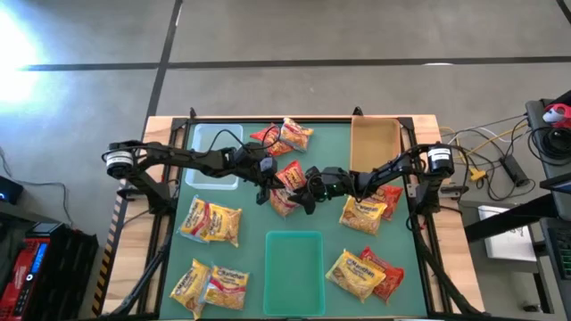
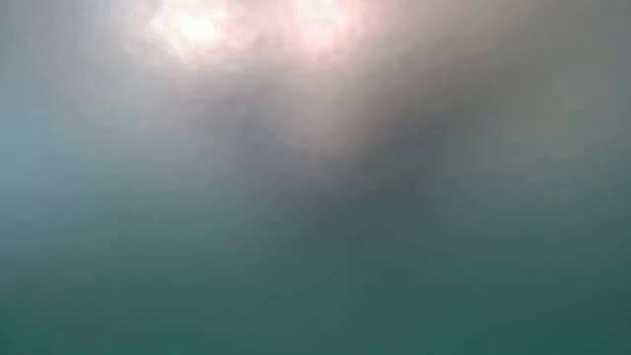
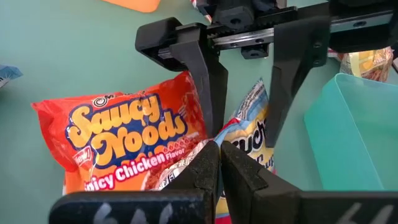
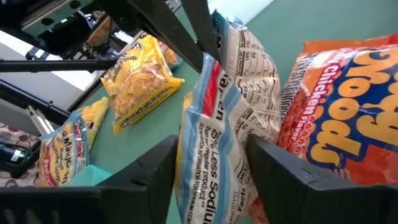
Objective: Sort Maruchan noodles
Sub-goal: Put the blue noodle pack into the transparent bin
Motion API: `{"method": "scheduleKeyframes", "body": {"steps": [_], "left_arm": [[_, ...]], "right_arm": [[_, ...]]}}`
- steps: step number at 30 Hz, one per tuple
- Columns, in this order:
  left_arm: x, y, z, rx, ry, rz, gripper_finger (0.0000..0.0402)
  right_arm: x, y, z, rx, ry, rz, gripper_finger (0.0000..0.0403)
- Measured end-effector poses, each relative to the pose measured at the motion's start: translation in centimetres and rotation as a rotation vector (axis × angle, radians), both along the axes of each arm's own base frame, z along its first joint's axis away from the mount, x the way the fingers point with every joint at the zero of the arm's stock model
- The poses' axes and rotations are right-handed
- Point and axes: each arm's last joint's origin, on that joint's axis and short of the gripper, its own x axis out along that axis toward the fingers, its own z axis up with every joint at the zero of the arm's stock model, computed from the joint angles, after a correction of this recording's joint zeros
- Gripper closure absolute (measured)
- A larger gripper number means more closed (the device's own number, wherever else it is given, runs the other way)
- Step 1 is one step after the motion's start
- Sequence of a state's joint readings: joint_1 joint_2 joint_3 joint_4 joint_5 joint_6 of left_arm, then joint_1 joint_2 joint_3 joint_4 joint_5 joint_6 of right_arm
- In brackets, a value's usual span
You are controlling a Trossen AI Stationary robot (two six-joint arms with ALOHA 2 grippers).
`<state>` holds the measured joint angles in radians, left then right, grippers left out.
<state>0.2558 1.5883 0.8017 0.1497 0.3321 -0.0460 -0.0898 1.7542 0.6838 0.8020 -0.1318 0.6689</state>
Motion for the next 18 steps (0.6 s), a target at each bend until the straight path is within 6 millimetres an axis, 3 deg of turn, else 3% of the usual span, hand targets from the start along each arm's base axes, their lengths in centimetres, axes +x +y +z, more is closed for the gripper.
{"method": "scheduleKeyframes", "body": {"steps": [12, 18], "left_arm": [[0.0, 0.01, 0.0, -0.032, 0.005, 0.023, 0.0399], [-0.15, 0.04, -0.07, -0.04, 0.027, 0.038, 0.036]], "right_arm": [[-0.18, 0.03, -0.44, -0.036, 0.046, 0.023, 0.0347], [-0.24, 0.03, -0.57, -0.072, 0.058, 0.039, 0.0392]]}}
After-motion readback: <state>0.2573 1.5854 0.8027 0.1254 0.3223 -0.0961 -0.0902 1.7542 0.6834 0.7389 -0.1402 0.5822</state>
